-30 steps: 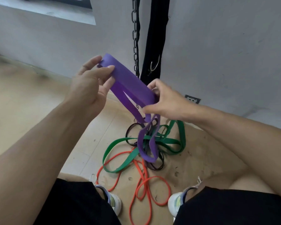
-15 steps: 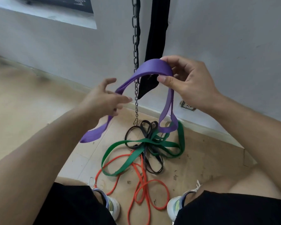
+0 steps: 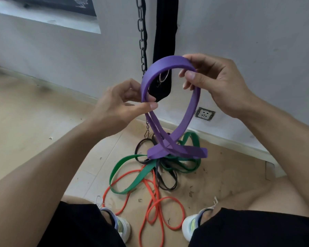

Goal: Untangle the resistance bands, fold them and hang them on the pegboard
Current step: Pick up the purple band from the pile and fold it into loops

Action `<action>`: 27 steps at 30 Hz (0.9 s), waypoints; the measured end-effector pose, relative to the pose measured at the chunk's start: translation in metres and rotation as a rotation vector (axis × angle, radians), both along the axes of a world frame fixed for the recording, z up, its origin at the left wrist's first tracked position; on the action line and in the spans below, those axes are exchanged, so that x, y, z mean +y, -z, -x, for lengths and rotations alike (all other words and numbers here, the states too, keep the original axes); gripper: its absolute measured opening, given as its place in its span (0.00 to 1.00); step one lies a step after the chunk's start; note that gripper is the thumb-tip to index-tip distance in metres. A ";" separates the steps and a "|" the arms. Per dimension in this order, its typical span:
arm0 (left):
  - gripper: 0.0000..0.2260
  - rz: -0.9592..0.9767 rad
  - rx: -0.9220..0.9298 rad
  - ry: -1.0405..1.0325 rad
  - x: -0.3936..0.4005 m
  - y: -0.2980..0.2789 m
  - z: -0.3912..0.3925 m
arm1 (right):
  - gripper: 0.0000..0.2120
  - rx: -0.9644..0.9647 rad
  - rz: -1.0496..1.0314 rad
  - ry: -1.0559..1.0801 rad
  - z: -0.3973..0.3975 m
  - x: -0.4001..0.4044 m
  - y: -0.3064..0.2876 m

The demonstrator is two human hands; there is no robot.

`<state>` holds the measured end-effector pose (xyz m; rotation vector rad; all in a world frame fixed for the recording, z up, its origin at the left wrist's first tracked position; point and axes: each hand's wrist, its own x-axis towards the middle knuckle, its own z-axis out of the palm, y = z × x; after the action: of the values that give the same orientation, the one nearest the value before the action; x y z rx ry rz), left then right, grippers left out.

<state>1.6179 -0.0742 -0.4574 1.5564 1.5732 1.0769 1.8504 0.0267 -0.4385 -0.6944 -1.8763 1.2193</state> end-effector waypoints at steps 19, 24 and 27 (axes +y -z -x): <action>0.13 -0.176 -0.069 -0.065 -0.001 -0.003 -0.003 | 0.20 -0.099 0.065 -0.061 -0.007 0.008 0.018; 0.14 -0.160 -0.065 -0.087 0.002 0.002 0.000 | 0.21 -0.084 0.084 -0.071 0.003 0.007 0.029; 0.14 -0.172 -0.066 -0.097 0.004 0.003 -0.003 | 0.19 -0.101 0.124 -0.085 0.011 0.005 0.039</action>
<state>1.6206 -0.0706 -0.4600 1.5510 1.5597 1.3343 1.8391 0.0318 -0.4774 -0.7618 -1.9416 1.3876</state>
